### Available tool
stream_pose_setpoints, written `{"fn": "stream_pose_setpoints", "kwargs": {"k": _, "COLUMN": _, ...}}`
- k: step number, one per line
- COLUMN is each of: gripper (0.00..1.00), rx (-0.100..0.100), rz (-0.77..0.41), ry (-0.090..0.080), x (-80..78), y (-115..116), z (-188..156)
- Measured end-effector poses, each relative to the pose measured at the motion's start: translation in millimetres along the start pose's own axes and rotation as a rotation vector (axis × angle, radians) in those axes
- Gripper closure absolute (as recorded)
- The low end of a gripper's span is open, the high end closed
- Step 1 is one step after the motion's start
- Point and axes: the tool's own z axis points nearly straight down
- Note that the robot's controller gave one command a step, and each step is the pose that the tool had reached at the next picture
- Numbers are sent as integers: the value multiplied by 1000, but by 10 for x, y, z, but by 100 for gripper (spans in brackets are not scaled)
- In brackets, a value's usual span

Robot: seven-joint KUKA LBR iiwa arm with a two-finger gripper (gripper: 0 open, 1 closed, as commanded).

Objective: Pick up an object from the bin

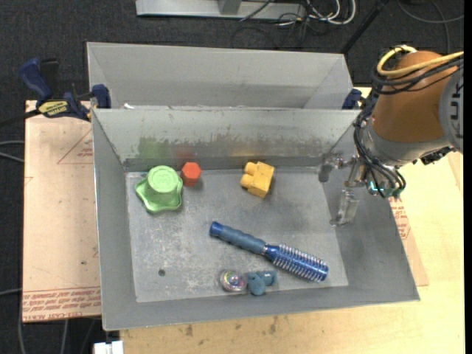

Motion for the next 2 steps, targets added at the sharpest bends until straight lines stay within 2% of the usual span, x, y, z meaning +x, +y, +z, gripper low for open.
{"fn": "stream_pose_setpoints", "kwargs": {"k": 1, "gripper": 0, "rx": -1, "rz": 140, "ry": -8, "x": 455, "y": 452, "z": 1023}}
{"fn": "stream_pose_setpoints", "kwargs": {"k": 2, "gripper": 0, "rx": 7, "rz": -220, "ry": -51, "x": 797, "y": 1137, "z": 892}}
